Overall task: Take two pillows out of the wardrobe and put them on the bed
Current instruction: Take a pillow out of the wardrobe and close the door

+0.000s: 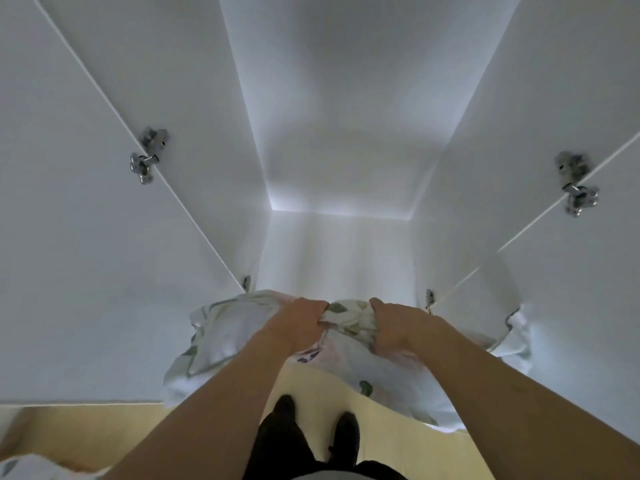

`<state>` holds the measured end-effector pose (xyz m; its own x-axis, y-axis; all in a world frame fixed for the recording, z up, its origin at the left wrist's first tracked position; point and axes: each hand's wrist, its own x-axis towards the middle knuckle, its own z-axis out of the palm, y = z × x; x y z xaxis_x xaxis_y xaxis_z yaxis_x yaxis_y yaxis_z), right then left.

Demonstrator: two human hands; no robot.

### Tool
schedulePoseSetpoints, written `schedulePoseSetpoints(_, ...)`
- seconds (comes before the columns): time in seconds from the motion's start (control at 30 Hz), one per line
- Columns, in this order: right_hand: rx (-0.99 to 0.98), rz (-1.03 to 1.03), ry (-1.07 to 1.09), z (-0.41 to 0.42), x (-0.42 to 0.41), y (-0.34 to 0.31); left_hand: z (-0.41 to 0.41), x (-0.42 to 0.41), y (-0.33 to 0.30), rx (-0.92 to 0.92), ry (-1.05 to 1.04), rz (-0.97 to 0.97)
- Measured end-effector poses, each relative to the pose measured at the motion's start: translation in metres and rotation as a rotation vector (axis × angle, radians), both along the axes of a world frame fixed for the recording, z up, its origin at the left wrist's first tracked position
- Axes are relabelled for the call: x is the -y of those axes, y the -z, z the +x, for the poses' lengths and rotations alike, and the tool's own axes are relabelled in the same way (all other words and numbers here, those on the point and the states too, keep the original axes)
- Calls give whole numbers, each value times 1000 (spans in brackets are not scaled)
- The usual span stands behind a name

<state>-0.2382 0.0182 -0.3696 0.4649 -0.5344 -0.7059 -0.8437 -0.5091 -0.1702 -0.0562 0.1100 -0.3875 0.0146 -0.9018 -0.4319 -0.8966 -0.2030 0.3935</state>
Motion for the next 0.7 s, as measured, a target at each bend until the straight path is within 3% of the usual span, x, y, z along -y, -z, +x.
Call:
schedulePoseSetpoints(0.1,32,30,54,-1,-10,0,-2,-4,-15,-12,-15,-63)
schedulePoseSetpoints(0.3,282,-132,51,14,-11,-9,13,-4,-43,-39,-39,-100)
schedulePoseSetpoints(0.57,128,-296,-170,94,-26,-38,52,-35,-40,-27,-271,-121)
schedulePoseSetpoints(0.7,59,-294,-294,132,-47,-43,74,-72,-29,20,-452,-247)
